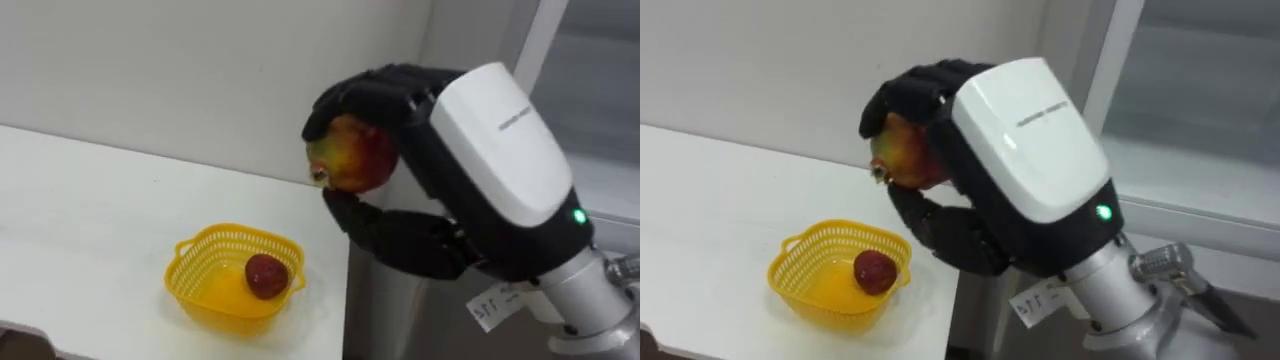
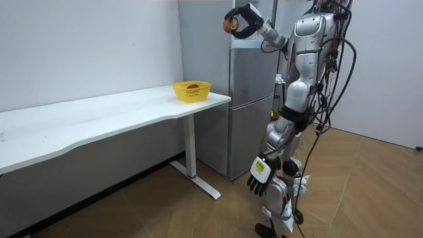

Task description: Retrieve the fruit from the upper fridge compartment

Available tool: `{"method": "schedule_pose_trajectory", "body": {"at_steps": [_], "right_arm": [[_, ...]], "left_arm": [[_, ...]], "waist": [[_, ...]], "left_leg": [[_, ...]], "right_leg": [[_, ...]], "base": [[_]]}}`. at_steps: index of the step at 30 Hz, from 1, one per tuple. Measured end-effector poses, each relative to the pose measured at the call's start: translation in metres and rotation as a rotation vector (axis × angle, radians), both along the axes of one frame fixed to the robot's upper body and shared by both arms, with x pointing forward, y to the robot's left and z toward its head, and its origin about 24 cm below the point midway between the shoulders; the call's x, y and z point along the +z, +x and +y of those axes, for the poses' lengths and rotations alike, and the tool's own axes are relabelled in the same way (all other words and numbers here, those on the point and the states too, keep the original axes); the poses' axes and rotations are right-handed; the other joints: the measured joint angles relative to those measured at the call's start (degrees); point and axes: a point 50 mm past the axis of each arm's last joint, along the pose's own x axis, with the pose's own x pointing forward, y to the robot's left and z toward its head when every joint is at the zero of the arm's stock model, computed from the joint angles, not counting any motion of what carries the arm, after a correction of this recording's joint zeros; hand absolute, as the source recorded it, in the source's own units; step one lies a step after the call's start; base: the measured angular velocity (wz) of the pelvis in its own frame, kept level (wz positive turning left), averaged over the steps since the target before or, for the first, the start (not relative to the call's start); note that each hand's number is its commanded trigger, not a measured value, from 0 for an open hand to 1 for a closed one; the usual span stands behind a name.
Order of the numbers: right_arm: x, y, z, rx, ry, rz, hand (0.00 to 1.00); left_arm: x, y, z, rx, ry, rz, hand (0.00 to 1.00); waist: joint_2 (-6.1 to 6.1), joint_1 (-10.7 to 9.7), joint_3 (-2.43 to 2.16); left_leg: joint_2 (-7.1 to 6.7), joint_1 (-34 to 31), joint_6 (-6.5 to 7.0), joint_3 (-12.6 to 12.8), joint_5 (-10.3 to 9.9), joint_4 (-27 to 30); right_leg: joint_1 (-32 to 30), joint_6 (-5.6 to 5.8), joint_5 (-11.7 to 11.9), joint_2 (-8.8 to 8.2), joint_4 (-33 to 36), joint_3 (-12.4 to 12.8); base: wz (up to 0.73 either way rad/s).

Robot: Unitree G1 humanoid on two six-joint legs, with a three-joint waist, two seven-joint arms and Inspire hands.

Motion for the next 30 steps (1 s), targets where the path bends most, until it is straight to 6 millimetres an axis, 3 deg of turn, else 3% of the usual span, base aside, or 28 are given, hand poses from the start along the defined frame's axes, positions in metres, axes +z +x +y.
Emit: {"method": "schedule_pose_trajectory", "body": {"at_steps": [4, 8, 11, 17, 22, 30], "right_arm": [[-0.008, 0.007, 0.002, -0.004, -0.016, 0.058, 1.0], [-0.02, 0.03, 0.005, -0.041, -0.068, 0.127, 1.0], [-0.039, 0.042, 0.006, -0.105, -0.16, 0.176, 1.0], [-0.09, 0.057, 0.011, -0.14, -0.25, 0.36, 1.0], [-0.121, 0.067, 0.009, -0.186, -0.271, 0.494, 1.0], [-0.133, 0.074, -0.001, -0.24, -0.269, 0.559, 1.0]], "left_arm": [[0.0, -0.002, 0.001, -0.001, -0.004, 0.008, 0.0], [0.0, -0.003, 0.002, -0.022, 0.001, 0.025, 0.0], [0.0, -0.003, 0.001, -0.027, -0.001, 0.027, 0.0], [-0.001, -0.005, -0.001, -0.036, -0.017, 0.051, 0.0], [-0.001, -0.003, 0.0, -0.037, -0.012, 0.05, 0.0], [0.0, 0.001, 0.0, -0.036, -0.012, 0.041, 0.0]], "waist": [[-0.29, 1.76, 0.09], [-0.84, 2.71, 0.13], [-1.32, 4.06, -0.08], [-1.17, 7.74, 0.05], [-1.2, 7.95, 0.16], [-1.31, 10.01, 0.21]], "left_leg": [[-0.16, -1.05, -0.04, -0.99, 0.04, 0.19], [-0.21, -1.9, -0.14, -2.3, 0.12, 0.89], [-0.29, -2.26, -0.17, -3.29, 0.14, 1.18], [-0.72, -2.17, -0.11, -4.53, 0.18, 1.61], [-1.46, -2.94, 0.15, -6.15, 0.33, 1.88], [-2.11, -3.76, 0.54, -6.49, 0.6, 2.09]], "right_leg": [[-0.54, 0.0, 0.0, -0.14, -0.14, -1.44], [-0.53, 0.0, 0.0, -0.19, -0.08, -3.31], [-0.56, 0.0, 0.0, -0.25, -0.07, -4.39], [-0.12, 0.11, -0.07, -0.54, -0.32, -4.84], [0.44, 0.49, -0.31, -1.03, -0.82, -6.39], [0.0, 0.73, -0.46, -1.65, -0.73, -7.01]], "base": [[0.09], [0.19], [0.17], [0.08], [0.2], [0.04]]}}
